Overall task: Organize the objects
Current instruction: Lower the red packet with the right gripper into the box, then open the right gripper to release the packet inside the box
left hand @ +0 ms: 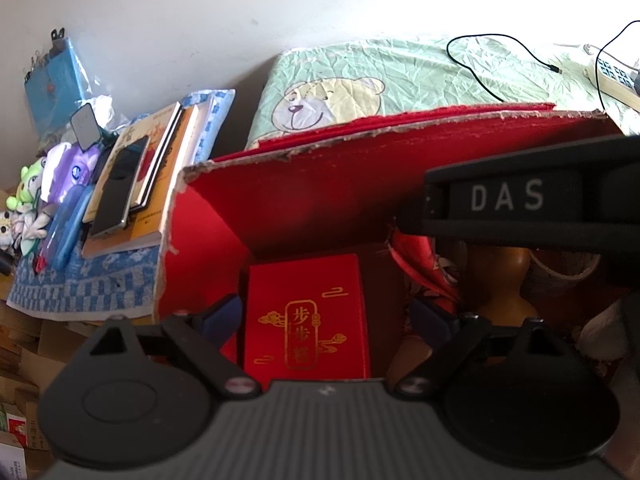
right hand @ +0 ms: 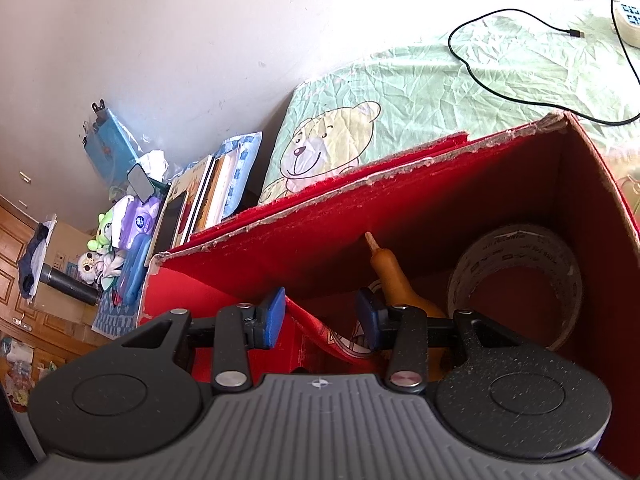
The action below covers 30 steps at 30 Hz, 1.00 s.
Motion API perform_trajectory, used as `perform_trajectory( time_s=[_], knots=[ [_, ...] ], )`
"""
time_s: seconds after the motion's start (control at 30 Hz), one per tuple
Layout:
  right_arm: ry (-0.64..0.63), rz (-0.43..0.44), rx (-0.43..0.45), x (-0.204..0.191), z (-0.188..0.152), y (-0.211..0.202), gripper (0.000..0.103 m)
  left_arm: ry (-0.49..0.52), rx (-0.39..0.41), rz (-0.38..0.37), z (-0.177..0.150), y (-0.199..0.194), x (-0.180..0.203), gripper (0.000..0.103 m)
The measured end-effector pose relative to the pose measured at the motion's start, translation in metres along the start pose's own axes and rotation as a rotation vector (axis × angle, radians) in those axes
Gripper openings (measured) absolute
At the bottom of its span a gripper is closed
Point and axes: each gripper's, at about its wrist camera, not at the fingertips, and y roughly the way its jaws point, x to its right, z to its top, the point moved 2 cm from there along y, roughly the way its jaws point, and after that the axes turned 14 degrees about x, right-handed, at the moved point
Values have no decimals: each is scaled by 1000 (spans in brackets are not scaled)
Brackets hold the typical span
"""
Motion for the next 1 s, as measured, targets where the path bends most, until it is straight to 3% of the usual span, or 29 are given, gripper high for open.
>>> perform_trajectory(
  time_s=[0.37,0.57,0.9,1.0],
  knots=[
    [2,-33,30,1,1,-3,44,8,28,40,0,-3,1,92],
    [-29,-86,95,2,-2,-24,44,-36,33,46,-2,-13,-6,92],
    [-76,-57,124,-1,-16,-65,46,-59,104,55,-7,-51,-11,94],
    [-102,-55,139,-5,-21,-79,53,-65,103,37,-12,-60,-11,94]
  ],
)
